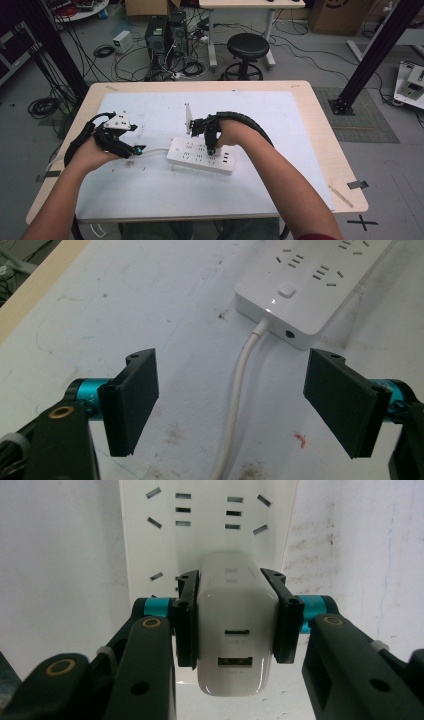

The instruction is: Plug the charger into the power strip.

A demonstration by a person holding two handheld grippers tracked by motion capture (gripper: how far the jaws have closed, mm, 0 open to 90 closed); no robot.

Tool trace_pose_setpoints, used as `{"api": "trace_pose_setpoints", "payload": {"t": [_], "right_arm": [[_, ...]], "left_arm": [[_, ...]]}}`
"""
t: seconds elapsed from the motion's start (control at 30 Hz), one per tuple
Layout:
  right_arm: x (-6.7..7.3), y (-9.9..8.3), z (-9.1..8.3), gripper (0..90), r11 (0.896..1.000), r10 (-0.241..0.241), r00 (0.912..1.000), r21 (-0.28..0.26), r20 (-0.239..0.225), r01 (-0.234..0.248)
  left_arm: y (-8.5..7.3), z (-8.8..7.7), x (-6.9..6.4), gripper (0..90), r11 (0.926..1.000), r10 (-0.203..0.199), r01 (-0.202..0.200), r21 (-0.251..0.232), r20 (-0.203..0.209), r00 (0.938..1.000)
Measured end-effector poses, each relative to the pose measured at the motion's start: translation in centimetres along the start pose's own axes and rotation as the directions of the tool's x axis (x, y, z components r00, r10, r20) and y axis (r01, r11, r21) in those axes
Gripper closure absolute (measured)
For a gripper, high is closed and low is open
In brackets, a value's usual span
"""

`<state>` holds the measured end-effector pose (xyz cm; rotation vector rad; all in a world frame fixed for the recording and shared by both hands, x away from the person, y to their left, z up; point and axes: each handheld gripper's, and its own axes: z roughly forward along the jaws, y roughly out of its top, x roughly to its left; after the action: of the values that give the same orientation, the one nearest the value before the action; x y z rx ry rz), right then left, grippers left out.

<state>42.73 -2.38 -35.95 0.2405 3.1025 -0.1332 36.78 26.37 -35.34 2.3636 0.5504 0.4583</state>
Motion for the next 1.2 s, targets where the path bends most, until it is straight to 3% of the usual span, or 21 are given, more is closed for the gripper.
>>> {"api": "trace_pose_setpoints", "payload": {"t": [0.23,0.27,0.47,0.5,0.63,0.67,0.7,0.83,1.0,1.03,1.13,1.17,1.2], "right_arm": [[0.1,-0.1,0.1,63.9,1.000,0.017,0.9999,-0.010,0.005,-0.017],[0.3,0.0,0.2,63.9,1.000,0.000,0.9998,-0.017,0.020,0.000],[-0.3,-0.2,0.3,64.0,0.998,0.051,0.9985,-0.022,-0.023,-0.051],[-0.3,-0.2,0.3,63.9,0.999,0.027,0.9996,-0.029,-0.013,-0.027],[0.5,0.3,0.4,63.9,1.000,0.012,0.9994,-0.011,0.034,-0.012],[0.5,0.3,0.4,64.0,1.000,0.012,0.9994,-0.011,0.034,-0.012],[0.3,0.2,0.6,63.9,0.999,0.044,0.9990,-0.007,0.011,-0.044],[0.0,0.3,0.6,63.8,1.000,0.027,0.9996,-0.005,0.006,-0.027],[0.1,0.3,0.5,63.5,0.998,0.056,0.9985,-0.001,0.001,-0.056],[-0.1,0.2,0.6,63.2,0.999,0.028,0.9996,-0.019,0.004,-0.028],[-0.1,0.0,0.5,62.6,0.999,0.037,0.9993,-0.031,-0.009,-0.038],[-0.5,-0.6,0.3,54.3,0.994,0.057,0.9963,-0.085,-0.065,-0.063],[-0.5,-0.9,0.0,50.5,0.993,0.063,0.9963,-0.095,-0.059,-0.068]], "left_arm": [[0.0,0.2,0.0,22.1,1.0000,-0.005,0.005,0.000,-0.004,1.0000],[0.1,0.4,-0.1,22.1,1.0000,0.004,-0.004,0.005,0.002,1.0000],[0.2,0.7,-0.2,22.1,0.9999,0.002,-0.002,0.011,0.007,1.0000],[0.2,0.7,-0.2,22.1,0.9999,0.004,-0.004,0.010,0.007,1.0000],[0.2,0.7,-0.2,22.1,0.9999,0.006,-0.006,0.011,0.005,1.0000],[0.2,0.7,-0.2,22.1,0.9999,0.006,-0.006,0.011,0.005,1.0000],[0.3,0.8,-0.1,22.1,1.0000,-0.003,0.003,0.006,0.005,1.0000],[0.4,0.7,-0.3,22.2,1.0000,-0.001,0.001,0.005,0.003,1.0000],[0.4,0.6,-0.4,22.1,1.0000,-0.001,0.001,0.002,0.004,1.0000],[0.4,0.5,-0.4,22.1,1.0000,0.000,0.000,0.001,0.004,1.0000],[0.3,0.5,-0.1,22.1,1.0000,0.001,-0.001,0.008,0.007,1.0000],[0.3,0.6,-0.1,22.1,1.0000,-0.002,0.002,0.007,0.003,1.0000],[0.3,0.6,0.1,22.1,0.9999,0.001,-0.001,0.012,0.003,1.0000]]}}
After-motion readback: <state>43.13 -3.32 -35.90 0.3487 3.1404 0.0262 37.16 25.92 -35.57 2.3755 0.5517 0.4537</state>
